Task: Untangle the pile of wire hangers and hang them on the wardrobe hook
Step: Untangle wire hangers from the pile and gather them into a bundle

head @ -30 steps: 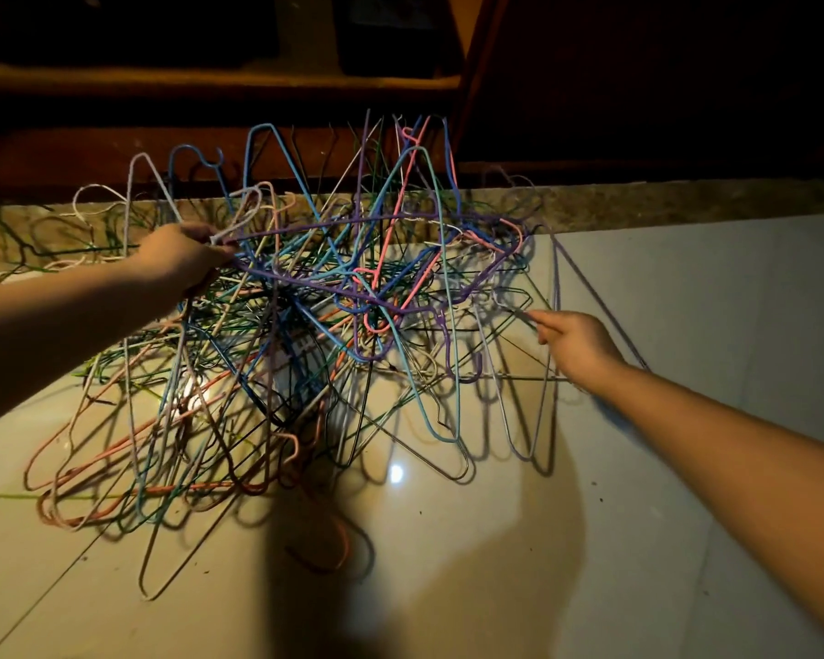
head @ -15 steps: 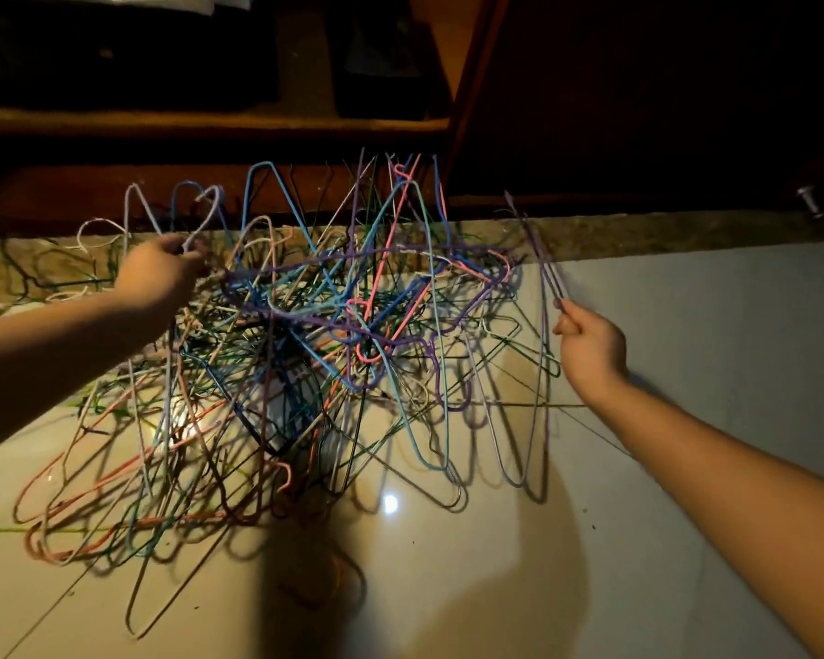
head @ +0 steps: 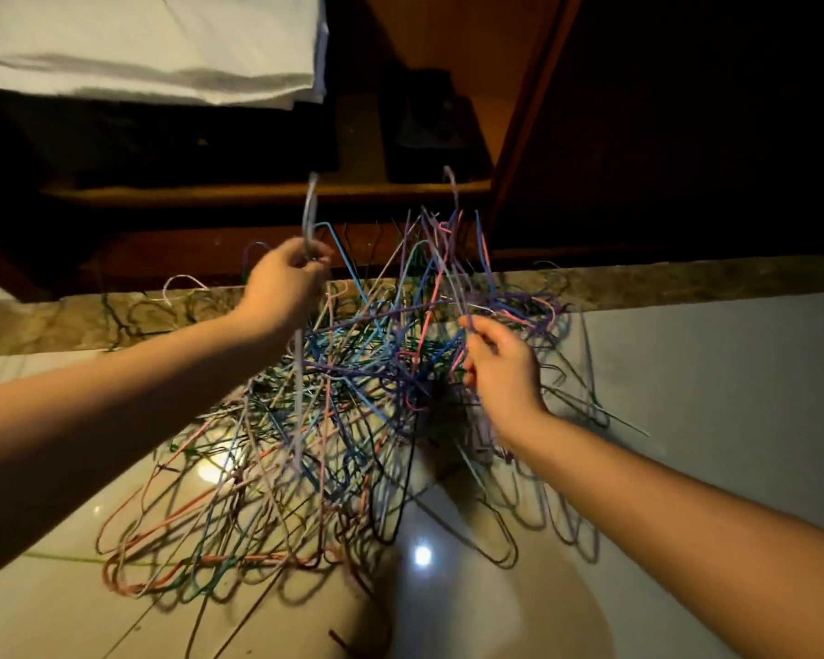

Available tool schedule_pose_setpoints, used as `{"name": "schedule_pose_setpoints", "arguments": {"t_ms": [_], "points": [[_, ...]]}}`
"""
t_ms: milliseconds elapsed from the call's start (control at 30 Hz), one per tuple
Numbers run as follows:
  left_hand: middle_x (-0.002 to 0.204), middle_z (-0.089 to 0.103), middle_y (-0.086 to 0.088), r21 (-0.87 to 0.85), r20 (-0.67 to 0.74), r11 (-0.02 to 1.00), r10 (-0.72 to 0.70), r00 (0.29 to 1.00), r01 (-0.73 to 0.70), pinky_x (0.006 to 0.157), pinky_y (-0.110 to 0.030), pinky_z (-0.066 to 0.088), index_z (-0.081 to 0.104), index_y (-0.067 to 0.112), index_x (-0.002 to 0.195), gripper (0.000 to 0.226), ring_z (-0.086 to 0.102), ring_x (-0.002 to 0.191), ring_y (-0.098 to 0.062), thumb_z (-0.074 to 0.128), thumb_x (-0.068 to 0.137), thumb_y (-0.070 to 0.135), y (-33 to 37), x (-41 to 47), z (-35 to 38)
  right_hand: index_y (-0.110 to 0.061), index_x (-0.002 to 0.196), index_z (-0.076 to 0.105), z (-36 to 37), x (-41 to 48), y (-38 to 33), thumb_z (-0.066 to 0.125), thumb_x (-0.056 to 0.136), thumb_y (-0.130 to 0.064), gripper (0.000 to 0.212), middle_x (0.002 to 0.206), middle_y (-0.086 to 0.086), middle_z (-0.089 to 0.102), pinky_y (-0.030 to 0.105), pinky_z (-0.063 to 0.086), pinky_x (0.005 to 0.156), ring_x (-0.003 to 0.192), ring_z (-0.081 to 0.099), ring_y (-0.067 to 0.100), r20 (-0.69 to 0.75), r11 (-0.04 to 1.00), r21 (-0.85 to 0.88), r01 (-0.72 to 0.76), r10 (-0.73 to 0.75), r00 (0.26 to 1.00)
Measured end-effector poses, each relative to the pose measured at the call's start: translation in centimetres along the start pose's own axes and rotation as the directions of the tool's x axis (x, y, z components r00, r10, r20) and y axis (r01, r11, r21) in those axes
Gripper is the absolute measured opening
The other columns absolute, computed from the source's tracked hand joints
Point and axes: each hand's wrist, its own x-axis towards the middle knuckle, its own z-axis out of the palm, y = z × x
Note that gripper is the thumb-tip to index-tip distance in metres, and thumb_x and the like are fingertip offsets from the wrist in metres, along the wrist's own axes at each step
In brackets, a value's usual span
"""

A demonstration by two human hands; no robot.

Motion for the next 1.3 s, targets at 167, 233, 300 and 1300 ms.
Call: {"name": "schedule_pose_setpoints", "arguments": {"t_ms": [167, 233, 300, 1300], "points": [[0.082, 0.055, -0.003, -0.219, 0.122, 0.972, -0.058, 0.991, 0.084, 0.052, -0.013, 0.046, 0.053, 0.011, 0.105, 0.019, 0.052, 0.064, -0.010, 0.041, 0.096, 0.000, 1.7, -1.6, 1.7, -0.022, 0.112, 0.056, 2.9, -2.7, -2.1, 0.044, 0.095, -0.004, 0.027, 0.084, -0.008, 0.054, 0.026, 0.048, 0.071, 0.071, 0.050, 0.005, 0.156, 0.996, 0.086, 0.029, -0.042, 0.987], [0.086, 0.056, -0.004, -0.269, 0.172, 0.960, -0.031, 0.985, 0.078, 0.055, -0.015, 0.050, 0.054, 0.015, 0.106, 0.023, 0.056, 0.070, -0.011, 0.040, 0.096, 0.000, 1.8, -2.2, 2.0, -0.024, 0.112, 0.054, 3.5, -3.4, -2.3, 0.046, 0.093, 0.001, 0.032, 0.074, -0.008, 0.047, 0.013, 0.040, 0.062, 0.063, 0.044, 0.000, 0.201, 0.992, 0.102, 0.073, -0.092, 0.975], [0.084, 0.057, -0.003, -0.327, 0.211, 0.941, -0.012, 0.977, 0.082, 0.058, -0.018, 0.053, 0.056, 0.021, 0.103, 0.029, 0.058, 0.075, -0.012, 0.039, 0.097, 0.000, 1.9, -2.7, 2.2, -0.029, 0.110, 0.053, 3.7, -3.9, -2.3, 0.047, 0.092, 0.003, 0.038, 0.071, -0.007, 0.044, 0.011, 0.035, 0.056, 0.056, 0.040, -0.002, 0.234, 0.990, 0.112, 0.086, -0.110, 0.966], [0.112, 0.061, -0.026, 0.731, 0.138, 0.648, 0.167, 0.976, -0.214, 0.074, -0.039, 0.042, 0.056, 0.004, 0.121, 0.029, 0.058, 0.093, -0.039, 0.042, 0.099, 0.017, -7.1, -0.1, -2.8, -0.016, 0.120, 0.061, -8.5, 1.6, 9.6, 0.063, 0.087, -0.021, 0.033, 0.098, 0.000, 0.059, 0.009, 0.031, 0.057, 0.084, 0.049, 0.009, 0.376, 0.576, -0.804, 0.147, 0.301, 0.876]]}}
